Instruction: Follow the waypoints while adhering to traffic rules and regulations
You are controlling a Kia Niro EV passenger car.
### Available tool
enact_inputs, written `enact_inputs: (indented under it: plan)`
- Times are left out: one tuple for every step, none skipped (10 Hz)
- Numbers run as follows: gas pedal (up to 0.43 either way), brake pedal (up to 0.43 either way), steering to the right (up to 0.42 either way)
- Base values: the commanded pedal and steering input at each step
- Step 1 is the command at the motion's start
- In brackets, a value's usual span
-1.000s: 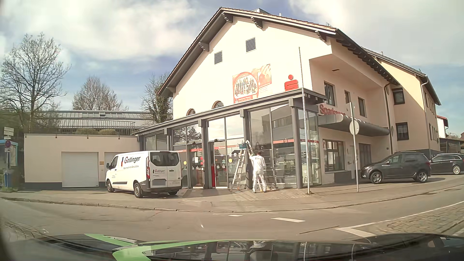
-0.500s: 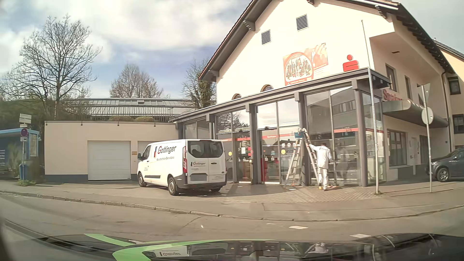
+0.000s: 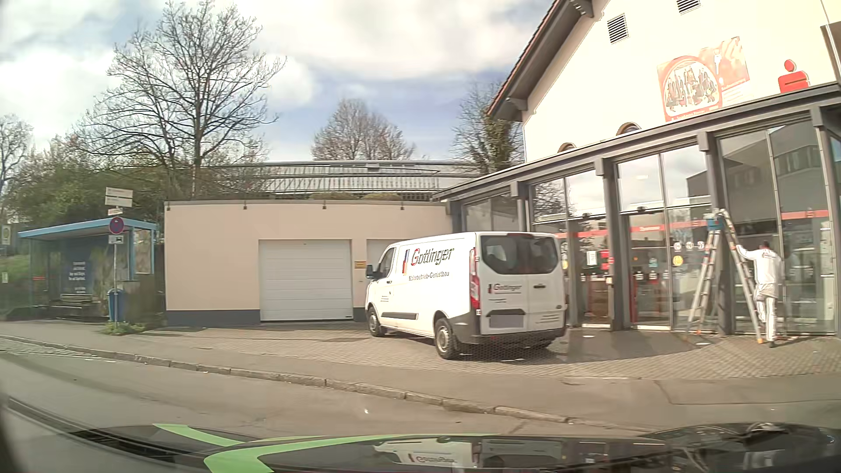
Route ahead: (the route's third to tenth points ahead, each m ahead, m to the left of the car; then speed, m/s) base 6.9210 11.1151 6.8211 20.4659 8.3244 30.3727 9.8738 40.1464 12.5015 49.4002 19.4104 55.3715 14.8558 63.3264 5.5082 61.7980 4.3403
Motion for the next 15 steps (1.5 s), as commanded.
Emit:
enact_inputs:
  plan:
    - [0.110, 0.000, -0.633]
    - [0.110, 0.000, -0.662]
    - [0.098, 0.000, -0.693]
    - [0.067, 0.000, -0.713]
    - [0.059, 0.000, -0.722]
    - [0.059, 0.000, -0.723]
    - [0.059, 0.000, -0.723]
    - [0.059, 0.000, -0.725]
    - [0.059, 0.000, -0.720]
    - [0.059, 0.000, -0.709]
    - [0.059, 0.000, -0.698]
    - [0.059, 0.000, -0.688]
    - [0.059, 0.000, -0.670]
    - [0.059, 0.000, -0.652]
    - [0.059, 0.000, -0.629]
